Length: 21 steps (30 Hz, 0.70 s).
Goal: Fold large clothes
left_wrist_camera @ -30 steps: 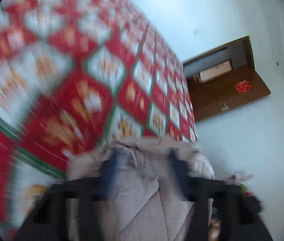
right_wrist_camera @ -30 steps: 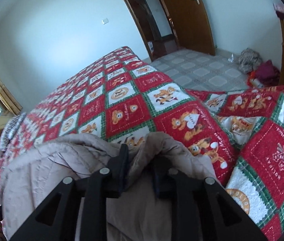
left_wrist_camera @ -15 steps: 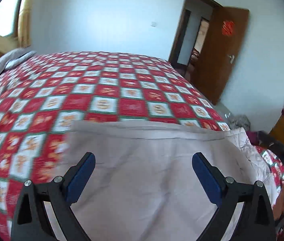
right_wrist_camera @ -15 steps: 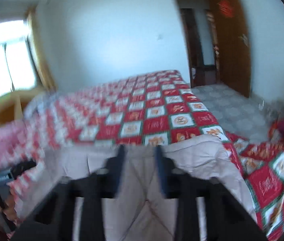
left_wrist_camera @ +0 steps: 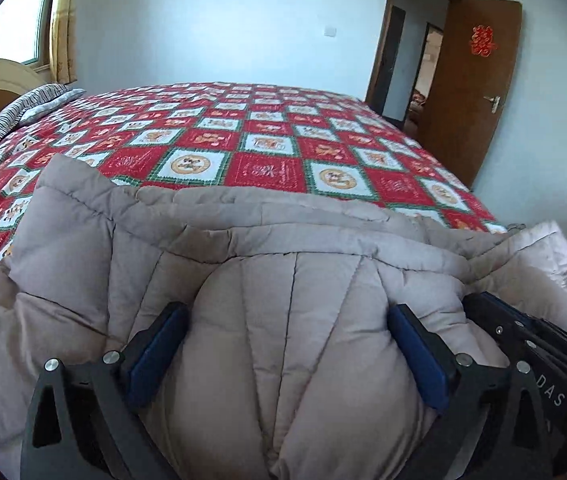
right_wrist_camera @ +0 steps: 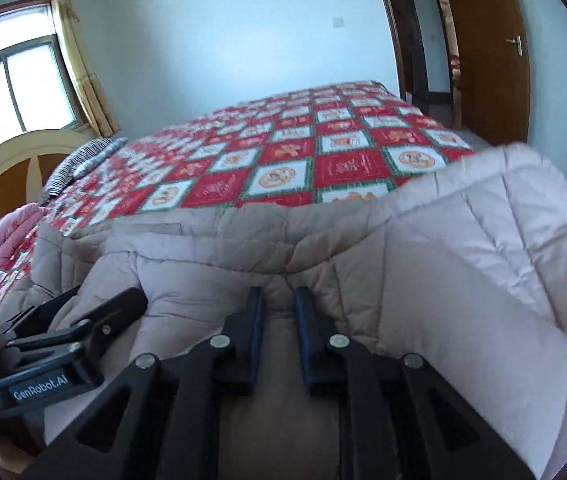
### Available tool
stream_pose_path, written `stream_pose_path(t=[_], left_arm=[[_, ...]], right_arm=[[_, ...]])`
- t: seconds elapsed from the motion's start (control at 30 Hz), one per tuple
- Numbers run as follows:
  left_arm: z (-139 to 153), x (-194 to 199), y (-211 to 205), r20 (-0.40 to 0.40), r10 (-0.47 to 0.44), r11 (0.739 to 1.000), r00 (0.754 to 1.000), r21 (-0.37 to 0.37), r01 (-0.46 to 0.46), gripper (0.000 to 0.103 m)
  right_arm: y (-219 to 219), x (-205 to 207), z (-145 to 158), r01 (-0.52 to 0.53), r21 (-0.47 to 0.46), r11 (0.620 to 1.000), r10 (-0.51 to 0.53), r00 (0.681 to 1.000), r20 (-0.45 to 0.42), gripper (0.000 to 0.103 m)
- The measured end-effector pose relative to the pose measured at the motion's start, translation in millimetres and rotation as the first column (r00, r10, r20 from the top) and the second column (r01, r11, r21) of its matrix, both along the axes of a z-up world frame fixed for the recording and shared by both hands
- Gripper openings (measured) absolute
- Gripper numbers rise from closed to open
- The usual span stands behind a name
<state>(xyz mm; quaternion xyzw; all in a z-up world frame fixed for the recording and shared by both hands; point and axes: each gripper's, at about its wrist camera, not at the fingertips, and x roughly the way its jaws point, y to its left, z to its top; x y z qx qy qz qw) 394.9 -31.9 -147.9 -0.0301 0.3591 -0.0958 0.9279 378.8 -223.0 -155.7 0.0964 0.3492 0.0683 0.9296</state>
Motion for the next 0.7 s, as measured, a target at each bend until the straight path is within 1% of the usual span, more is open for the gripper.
stream_pose_path(t=[0.13,0.2,0.27,0.33,0.43,0.47,0.53,0.57,0.63,0.67,0.7], left_arm=[[-7.9,7.7,-1.1,-0.019,0.009,1.0,1.0,0.006,-0.009,0.102],[-10.9,11.7,-4.5,-0.038,0.014,0.999,0.999,0.029,-0.013,0.102],[-13.2,12.5,-6.7,-0.043,0.016,0.999,0.999,0.049,-0.014,0.102],[-14.4,12.6,-5.9,-0.048,0.016,0.999,0.999,0.048,-0.014,0.102],[-15.8,13.5,-4.4,-0.055,0.015,0.999,0.998,0.044,-0.013,0.102],[-15.9,13.4,-4.3,-0.056,0.015,0.999,0.998,0.043,-0.012,0.102],[-16.2,13.4,-4.2,-0.057,0.015,0.999,0.998,0.042,-0.013,0.102],[-16.2,13.3,-4.7,-0.056,0.016,0.999,0.998,0.044,-0.013,0.102],[-16.0,13.4,-4.4,-0.055,0.016,0.999,0.998,0.043,-0.013,0.102],[-15.8,13.4,-4.6,-0.055,0.016,0.999,0.998,0.044,-0.013,0.102],[-15.5,13.6,-4.8,-0.054,0.016,0.999,0.998,0.044,-0.013,0.102]], right_arm=[[0.8,9.4,-7.4,0.002,-0.006,1.0,-0.002,0.999,-0.04,0.017],[1.7,12.0,-8.8,0.005,-0.011,1.0,-0.006,0.998,-0.057,0.017],[4.2,10.7,-8.0,0.013,-0.037,0.999,-0.015,0.998,-0.061,0.017],[8.4,10.1,-6.4,0.015,-0.069,0.997,-0.02,0.998,-0.063,0.017],[2.4,5.5,7.5,-0.014,-0.043,0.999,0.01,0.997,-0.08,0.016],[-3.1,-2.6,19.7,-0.007,-0.04,0.999,0.005,0.998,-0.055,0.015],[-20.0,-25.3,50.9,0.036,-0.063,0.997,-0.034,0.999,0.033,0.015],[-30.8,-33.6,61.9,0.068,-0.085,0.994,-0.064,0.997,0.05,0.015],[-55.0,-43.3,71.2,0.145,-0.116,0.983,-0.139,0.988,0.06,0.015],[-69.5,-45.6,69.2,0.183,-0.124,0.975,-0.178,0.983,0.049,0.015],[-84.7,-43.2,60.3,0.2,-0.12,0.972,-0.2,0.98,0.008,0.015]])
